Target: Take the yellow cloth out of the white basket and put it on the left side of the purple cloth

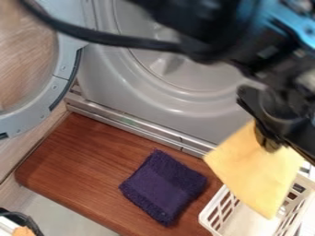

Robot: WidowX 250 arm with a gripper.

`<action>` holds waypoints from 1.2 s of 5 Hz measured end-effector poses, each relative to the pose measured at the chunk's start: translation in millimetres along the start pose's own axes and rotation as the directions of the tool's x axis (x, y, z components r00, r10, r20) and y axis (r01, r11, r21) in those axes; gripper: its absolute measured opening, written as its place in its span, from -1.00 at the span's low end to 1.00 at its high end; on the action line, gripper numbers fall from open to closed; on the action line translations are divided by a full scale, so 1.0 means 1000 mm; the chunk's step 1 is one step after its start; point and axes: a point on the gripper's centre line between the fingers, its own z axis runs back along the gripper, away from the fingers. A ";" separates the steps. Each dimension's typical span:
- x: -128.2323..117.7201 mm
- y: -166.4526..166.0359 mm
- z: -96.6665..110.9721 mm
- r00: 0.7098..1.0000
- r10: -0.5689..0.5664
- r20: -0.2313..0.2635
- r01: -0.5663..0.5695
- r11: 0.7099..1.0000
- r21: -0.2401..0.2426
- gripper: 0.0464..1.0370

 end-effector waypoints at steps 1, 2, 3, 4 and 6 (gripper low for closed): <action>-0.025 0.031 0.033 0.995 0.096 -0.025 -0.095 0.994 0.050 -0.99; -0.059 0.066 0.032 0.978 0.187 -0.091 -0.178 0.979 0.100 -0.99; -0.087 0.108 0.019 0.944 0.282 -0.170 -0.260 0.955 0.142 -0.99; -0.109 0.142 0.001 0.904 0.352 -0.244 -0.318 0.933 0.168 -0.99; -0.137 0.190 -0.029 0.837 0.426 -0.344 -0.377 0.904 0.201 -0.99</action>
